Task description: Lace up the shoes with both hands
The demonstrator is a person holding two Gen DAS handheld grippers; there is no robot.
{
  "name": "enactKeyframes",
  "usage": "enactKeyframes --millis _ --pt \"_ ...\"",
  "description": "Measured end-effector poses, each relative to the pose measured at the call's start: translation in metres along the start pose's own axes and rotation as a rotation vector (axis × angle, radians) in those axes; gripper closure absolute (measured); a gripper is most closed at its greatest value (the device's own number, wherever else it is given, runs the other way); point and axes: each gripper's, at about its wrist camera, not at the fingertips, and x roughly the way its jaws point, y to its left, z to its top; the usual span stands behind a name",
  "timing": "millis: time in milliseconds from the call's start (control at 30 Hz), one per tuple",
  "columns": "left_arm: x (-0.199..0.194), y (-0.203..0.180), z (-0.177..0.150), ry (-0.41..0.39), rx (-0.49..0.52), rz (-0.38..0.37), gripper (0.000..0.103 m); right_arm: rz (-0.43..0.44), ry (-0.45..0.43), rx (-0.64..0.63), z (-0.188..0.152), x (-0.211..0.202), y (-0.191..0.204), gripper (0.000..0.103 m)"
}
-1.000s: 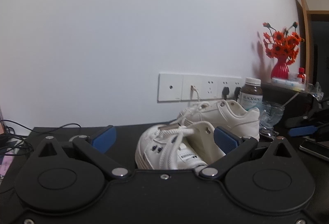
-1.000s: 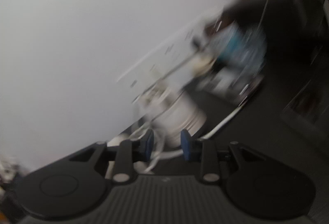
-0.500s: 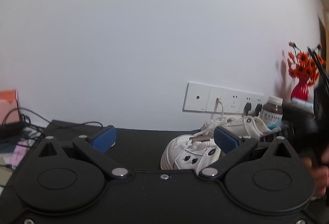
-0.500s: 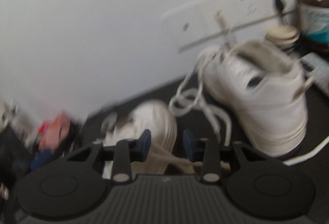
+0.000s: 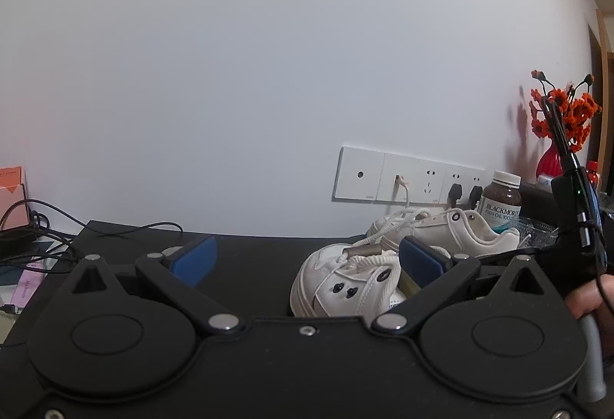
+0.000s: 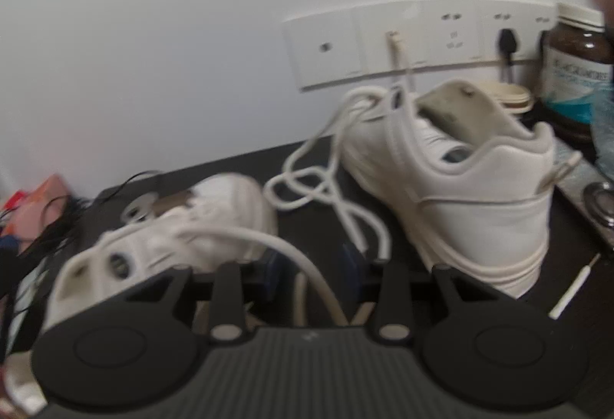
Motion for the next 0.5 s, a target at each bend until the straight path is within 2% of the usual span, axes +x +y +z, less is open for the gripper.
enactKeyframes --millis 67,167,300,433,500 --pt "0.0 0.0 -0.001 0.004 -0.001 0.0 0.0 -0.031 -0.044 0.03 -0.001 0.0 -0.005 0.096" --pt "0.001 -0.001 -0.001 0.003 0.002 -0.002 0.0 -0.071 -0.221 0.088 -0.001 -0.014 -0.01 0.096" --pt "0.0 -0.003 -0.001 0.0 0.012 -0.004 0.0 -0.075 -0.492 0.137 0.005 -0.05 -0.004 0.096" --pt "0.0 -0.004 -0.001 -0.005 0.026 -0.003 0.0 -0.006 -0.645 0.13 0.014 -0.084 0.016 0.096" --pt "0.0 -0.005 -0.002 -0.006 0.032 -0.002 0.0 0.092 -0.672 0.125 0.015 -0.099 0.026 0.096"
